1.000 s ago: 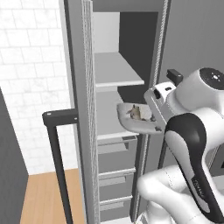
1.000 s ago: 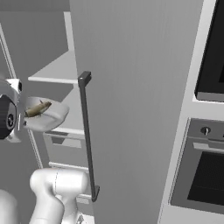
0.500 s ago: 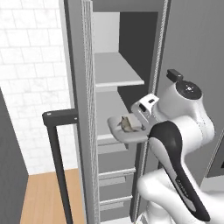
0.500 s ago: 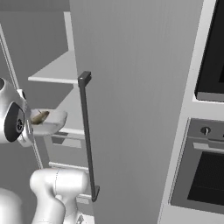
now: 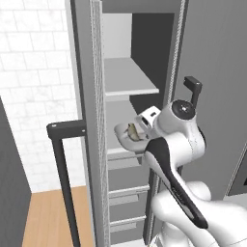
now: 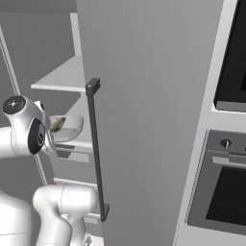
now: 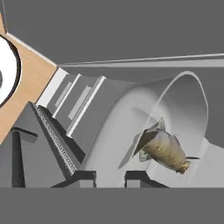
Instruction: Take the meat container that has the fish and place it on the second highest rack of the freezer. Then take the vegetable container that has the carrot and lime and place it on the highest rack of the freezer.
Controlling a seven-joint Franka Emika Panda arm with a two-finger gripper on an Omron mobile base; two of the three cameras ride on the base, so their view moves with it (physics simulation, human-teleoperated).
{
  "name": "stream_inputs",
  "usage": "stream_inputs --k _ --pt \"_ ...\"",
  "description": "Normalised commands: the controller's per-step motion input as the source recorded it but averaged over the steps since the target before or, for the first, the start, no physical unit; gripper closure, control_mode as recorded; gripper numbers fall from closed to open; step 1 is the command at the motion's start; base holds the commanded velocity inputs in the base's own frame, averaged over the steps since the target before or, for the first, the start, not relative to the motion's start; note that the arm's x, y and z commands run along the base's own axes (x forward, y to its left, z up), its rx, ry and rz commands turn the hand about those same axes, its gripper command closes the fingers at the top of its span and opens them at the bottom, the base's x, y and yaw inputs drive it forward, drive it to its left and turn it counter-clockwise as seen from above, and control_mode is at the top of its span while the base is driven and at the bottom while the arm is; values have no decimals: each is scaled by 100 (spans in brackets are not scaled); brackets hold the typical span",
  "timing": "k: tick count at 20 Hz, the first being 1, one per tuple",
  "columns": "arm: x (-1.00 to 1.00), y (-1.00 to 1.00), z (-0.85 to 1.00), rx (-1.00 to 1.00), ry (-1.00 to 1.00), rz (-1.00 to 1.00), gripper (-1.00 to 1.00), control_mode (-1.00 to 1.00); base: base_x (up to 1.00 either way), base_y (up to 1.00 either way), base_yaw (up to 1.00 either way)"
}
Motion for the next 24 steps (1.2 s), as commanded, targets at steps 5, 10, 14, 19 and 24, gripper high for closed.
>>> stream_inputs --k 5,10,14,19,24 --pt "76 0 -49 -4 -1 -2 100 -100 0 0 0" --pt "74 12 -24 -2 -1 0 100 -100 0 0 0" --pt "75 20 -19 -3 -1 0 100 -100 0 0 0" --pt "83 29 -19 -5 0 0 100 -100 0 0 0" --pt "70 10 -2 -1 0 -1 100 -100 0 0 0"
